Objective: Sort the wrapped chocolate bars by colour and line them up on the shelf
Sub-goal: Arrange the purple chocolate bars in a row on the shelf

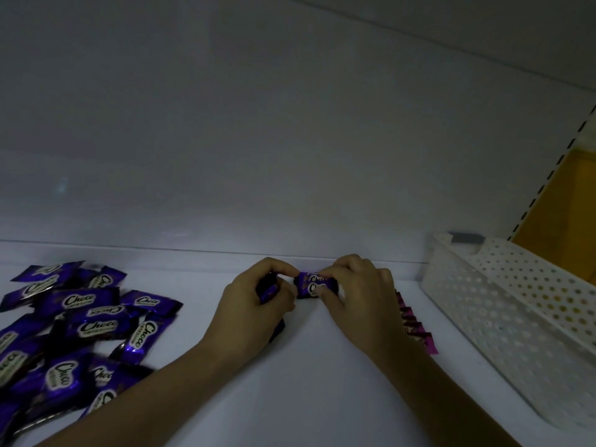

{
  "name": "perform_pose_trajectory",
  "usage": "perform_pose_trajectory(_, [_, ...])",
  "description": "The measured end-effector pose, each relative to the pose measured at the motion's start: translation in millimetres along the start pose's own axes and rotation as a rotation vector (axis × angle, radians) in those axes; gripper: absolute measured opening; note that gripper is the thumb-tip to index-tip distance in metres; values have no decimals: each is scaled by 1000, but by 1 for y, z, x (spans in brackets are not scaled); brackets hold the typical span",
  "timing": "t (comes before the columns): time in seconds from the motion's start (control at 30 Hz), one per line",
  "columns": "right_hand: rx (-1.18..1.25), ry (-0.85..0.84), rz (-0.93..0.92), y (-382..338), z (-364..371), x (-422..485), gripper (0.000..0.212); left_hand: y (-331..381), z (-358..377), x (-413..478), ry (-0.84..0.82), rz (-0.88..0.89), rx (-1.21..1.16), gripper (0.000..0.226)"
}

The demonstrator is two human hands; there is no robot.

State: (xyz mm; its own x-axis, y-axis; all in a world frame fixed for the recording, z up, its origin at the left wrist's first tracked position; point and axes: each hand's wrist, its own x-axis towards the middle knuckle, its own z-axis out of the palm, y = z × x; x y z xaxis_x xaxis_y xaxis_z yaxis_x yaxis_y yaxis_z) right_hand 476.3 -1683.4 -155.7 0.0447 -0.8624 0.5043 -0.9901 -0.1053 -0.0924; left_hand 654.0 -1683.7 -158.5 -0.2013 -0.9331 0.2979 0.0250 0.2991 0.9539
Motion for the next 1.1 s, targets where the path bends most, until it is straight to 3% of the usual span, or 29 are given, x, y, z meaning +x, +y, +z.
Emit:
perform_pose_trajectory(0.37, [-65,-58,9,5,-3,1,32,2,0,-1,23,-16,-23,9])
perform_pose_trajectory(0.4, [15,-22,13,2,-5,0,30,4,-1,-1,19,-18,-39,8])
perform_pose_trajectory(0.47, [413,7,27,-9,-10,-5,31,9,-1,-2,26,-33,-92,14])
perform_pose_trajectory(0.53, [750,-122,17,-30,-19,-15,43,12,-2,-1,80,-57,-134,29])
perform_pose_trajectory(0.6, [724,-217,-31,-47,-20,-24,50,13,-2,0,127,-111,-150,44])
perform_pose_trajectory(0.67, [667,-174,-57,-56,-17,-25,40,11,-2,0,110,-156,-133,56])
perform_pose_trajectory(0.73, [766,-129,2,-58,-14,-24,28,8,-1,-1,69,-153,-99,59])
perform_pose_trajectory(0.87, [948,-122,94,-51,-13,-25,17,4,-3,0,-49,-65,-1,35])
perform_pose_trajectory(0.93, [965,-98,122,-47,-13,-23,12,0,-4,1,-74,-48,62,39])
perform_pose_trajectory(1.03, [939,-41,154,-40,-18,-17,10,-2,-6,2,-54,-63,28,33])
perform_pose_trajectory(1.1, [772,39,125,-31,-23,-16,9,-2,-6,3,-28,-52,27,22])
